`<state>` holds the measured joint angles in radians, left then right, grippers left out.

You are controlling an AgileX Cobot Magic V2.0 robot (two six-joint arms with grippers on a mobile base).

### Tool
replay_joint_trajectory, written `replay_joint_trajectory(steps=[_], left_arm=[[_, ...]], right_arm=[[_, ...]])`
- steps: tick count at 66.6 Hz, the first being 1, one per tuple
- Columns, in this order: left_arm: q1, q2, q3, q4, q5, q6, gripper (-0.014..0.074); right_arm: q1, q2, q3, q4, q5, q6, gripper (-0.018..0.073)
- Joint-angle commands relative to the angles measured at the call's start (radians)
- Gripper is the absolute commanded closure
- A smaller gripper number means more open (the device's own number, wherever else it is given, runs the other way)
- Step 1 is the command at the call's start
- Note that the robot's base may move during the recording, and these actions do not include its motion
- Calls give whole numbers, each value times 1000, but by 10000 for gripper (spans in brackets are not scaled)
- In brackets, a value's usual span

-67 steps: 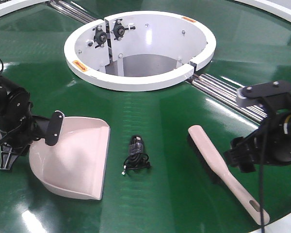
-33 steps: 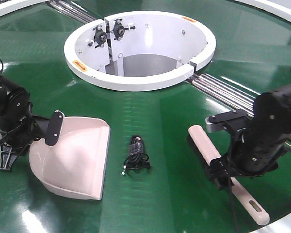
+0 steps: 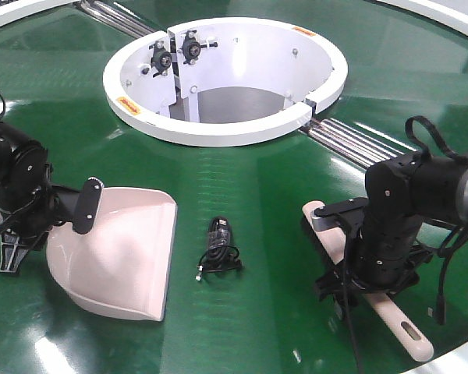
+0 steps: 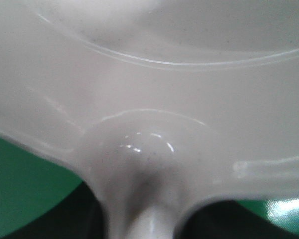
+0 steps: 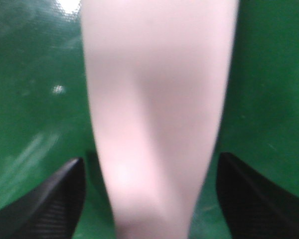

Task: Clean and inspect green conveyor with broom and dustpan
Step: 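Sweep the brush with the right gripper toward the black cable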

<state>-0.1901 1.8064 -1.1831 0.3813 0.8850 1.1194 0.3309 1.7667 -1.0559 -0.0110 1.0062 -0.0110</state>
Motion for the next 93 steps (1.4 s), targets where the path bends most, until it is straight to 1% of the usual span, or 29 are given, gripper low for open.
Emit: replay_joint_trajectory(steps=[1,2,7,18,26,32,38,45,56,60,68,84,93], left_arm=[[-5,-40,-29,17,-6,-10,602],[-5,-40,-29,17,-6,-10,602],[-5,-40,-29,17,-6,-10,602],[-5,-40,-29,17,-6,-10,602],[-5,-40,-29,17,-6,-10,602],[-5,-40,-29,17,-6,-10,602],[-5,-40,-29,17,-6,-10,602],[-5,-40,-29,17,-6,-10,602],[-5,-40,-29,17,-6,-10,602],[-5,-40,-29,17,-6,-10,602],[-5,-40,-29,17,-6,-10,602],[-5,-40,-29,17,-6,-10,602],[-5,-40,-29,17,-6,-10,602]], right_arm=[[0,-32,-26,19,-19,-8,151],[0,-32,-26,23,-21,-8,160],[0,-32,-30,39,-27,-8,263],[0,-32,-67,42,-12,1,473],[0,-32,-115,46,31,22,572],[2,-32,-146,47,72,41,570],[25,-36,-165,39,100,75,565],[86,-37,-166,32,106,131,564],[189,-35,-168,19,58,266,561],[213,-32,-176,19,46,310,560],[222,-9,-207,24,60,362,559],[221,27,-251,28,87,426,554],[221,47,-270,74,82,429,554]])
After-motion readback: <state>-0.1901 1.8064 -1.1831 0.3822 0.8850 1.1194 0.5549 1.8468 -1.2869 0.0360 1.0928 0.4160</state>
